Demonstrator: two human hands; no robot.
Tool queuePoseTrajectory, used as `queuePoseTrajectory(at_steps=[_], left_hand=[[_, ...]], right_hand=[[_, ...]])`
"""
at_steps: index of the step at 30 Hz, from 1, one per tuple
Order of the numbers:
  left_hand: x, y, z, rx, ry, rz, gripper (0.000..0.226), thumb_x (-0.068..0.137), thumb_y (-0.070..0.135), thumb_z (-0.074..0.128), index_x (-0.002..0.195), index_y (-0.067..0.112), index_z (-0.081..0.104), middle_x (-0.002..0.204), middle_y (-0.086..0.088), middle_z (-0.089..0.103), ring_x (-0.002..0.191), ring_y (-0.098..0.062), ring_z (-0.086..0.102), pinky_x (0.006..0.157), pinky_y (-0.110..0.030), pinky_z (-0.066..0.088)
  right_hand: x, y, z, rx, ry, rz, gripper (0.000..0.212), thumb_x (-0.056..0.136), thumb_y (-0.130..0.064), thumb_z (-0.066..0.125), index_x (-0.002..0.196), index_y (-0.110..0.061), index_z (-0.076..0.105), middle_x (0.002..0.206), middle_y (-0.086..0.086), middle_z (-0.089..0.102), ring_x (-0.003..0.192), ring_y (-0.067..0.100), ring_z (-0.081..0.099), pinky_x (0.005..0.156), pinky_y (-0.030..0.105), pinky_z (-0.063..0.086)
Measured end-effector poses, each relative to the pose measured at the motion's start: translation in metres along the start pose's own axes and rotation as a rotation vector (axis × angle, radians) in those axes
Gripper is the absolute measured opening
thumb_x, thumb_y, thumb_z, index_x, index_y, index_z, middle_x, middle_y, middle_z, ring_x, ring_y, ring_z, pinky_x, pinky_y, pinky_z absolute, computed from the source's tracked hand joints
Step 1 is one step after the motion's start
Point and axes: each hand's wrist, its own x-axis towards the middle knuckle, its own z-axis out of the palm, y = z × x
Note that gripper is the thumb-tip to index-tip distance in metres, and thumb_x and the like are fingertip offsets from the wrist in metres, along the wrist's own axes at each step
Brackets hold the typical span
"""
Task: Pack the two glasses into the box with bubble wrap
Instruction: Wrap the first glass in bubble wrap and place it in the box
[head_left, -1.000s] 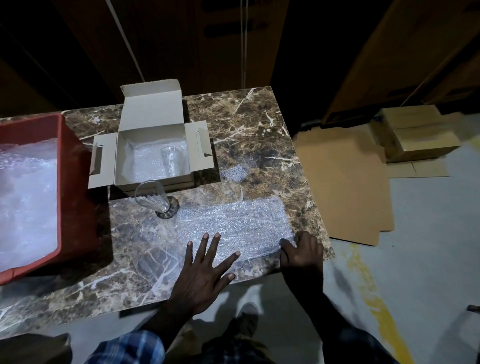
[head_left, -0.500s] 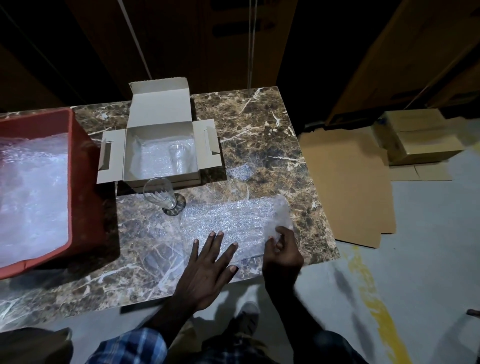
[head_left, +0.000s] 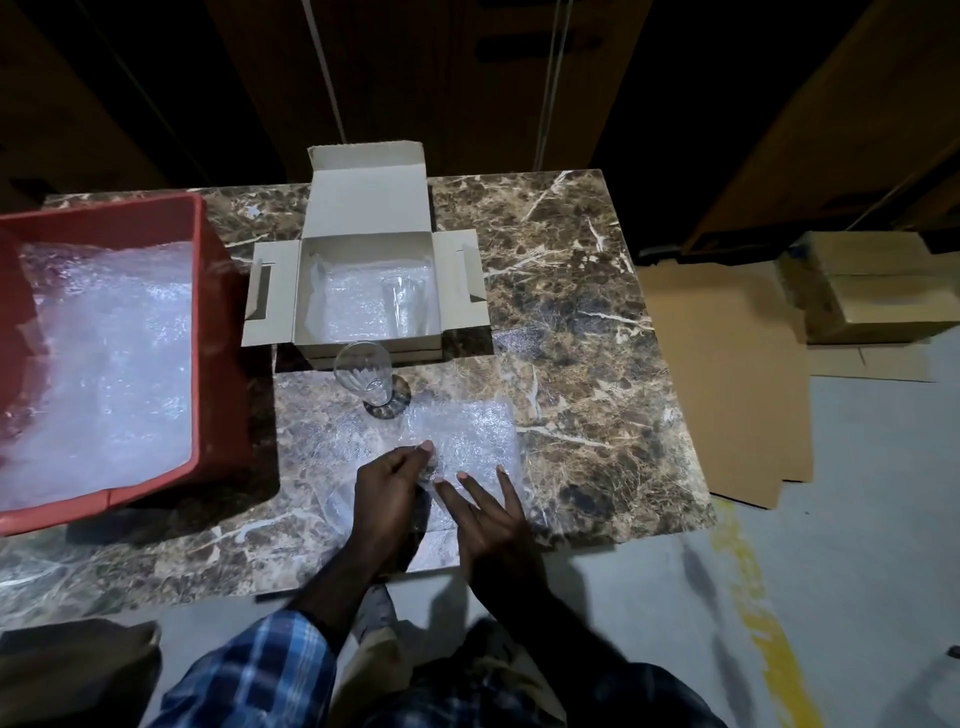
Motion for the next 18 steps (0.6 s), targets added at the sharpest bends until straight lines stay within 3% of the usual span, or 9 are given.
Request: queuePoseTrajectory(at_steps=[3,7,10,11,12,14,18], left_hand=[[0.013,-0.003,-0.007,0.247,0.052,0.099,0.024,0.093,0.015,0.07,0.071,0.005,0.067,0.059,-0.007,0.056,0.051,-0.015,0.049,0.051,-0.023,0.04],[0.028,-0.013,-0.021,0.442,0.058,0.219,0.027,0.095,0.023,0.068,0.07,0.014,0.063,0.059,-0.004,0.06,0.057,-0.015,0.051,0.062,-0.033,0.043],[0.027,-0.016,-0.024,0.547,0.078,0.315,0.024,0.096,0.025,0.066,0.074,0.017,0.064,0.063,-0.005,0.064,0.059,-0.021,0.059,0.062,-0.033,0.047],[0.026,-0.016,-0.025,0.586,0.087,0.355,0.022,0.096,0.023,0.065,0.075,0.019,0.063,0.062,-0.002,0.064,0.058,-0.016,0.06,0.061,-0.03,0.047],[0.024,-0.015,-0.025,0.623,0.095,0.396,0.022,0.096,0.02,0.065,0.075,0.021,0.062,0.059,0.002,0.062,0.054,-0.006,0.057,0.058,-0.025,0.046],[0.018,-0.014,-0.025,0.676,0.105,0.473,0.02,0.096,0.015,0.064,0.077,0.02,0.059,0.054,0.007,0.056,0.05,-0.002,0.053,0.052,-0.016,0.038],[0.012,-0.015,-0.026,0.751,0.113,0.567,0.011,0.096,0.009,0.061,0.09,0.016,0.055,0.063,0.006,0.054,0.053,-0.014,0.051,0.053,-0.031,0.039]], right_hand=[[0.004,-0.002,0.002,-0.043,-0.072,0.002,0.051,0.09,0.004,0.044,0.141,-0.004,0.045,0.138,0.009,0.06,0.136,0.027,0.049,0.11,0.057,0.036],[0.007,0.001,-0.003,-0.143,-0.149,0.182,0.07,0.079,0.003,0.054,0.146,-0.005,0.038,0.15,0.014,0.047,0.143,0.028,0.039,0.116,0.052,0.031],[0.009,0.005,-0.007,-0.162,-0.218,0.274,0.083,0.065,0.008,0.06,0.145,-0.005,0.041,0.151,0.017,0.045,0.141,0.031,0.041,0.113,0.051,0.037],[0.01,0.006,-0.008,-0.16,-0.247,0.286,0.086,0.061,0.006,0.066,0.143,-0.004,0.044,0.151,0.018,0.045,0.139,0.033,0.043,0.111,0.051,0.04],[0.011,0.007,-0.01,-0.154,-0.288,0.292,0.09,0.056,0.0,0.075,0.142,-0.003,0.047,0.15,0.019,0.045,0.139,0.034,0.044,0.111,0.051,0.039],[0.012,0.008,-0.013,-0.153,-0.386,0.281,0.11,0.041,-0.018,0.092,0.141,-0.003,0.048,0.152,0.021,0.042,0.139,0.036,0.043,0.113,0.049,0.031],[0.011,0.01,-0.013,-0.138,-0.437,0.282,0.13,0.038,-0.046,0.093,0.148,-0.002,0.038,0.158,0.023,0.03,0.146,0.035,0.028,0.114,0.051,0.024]])
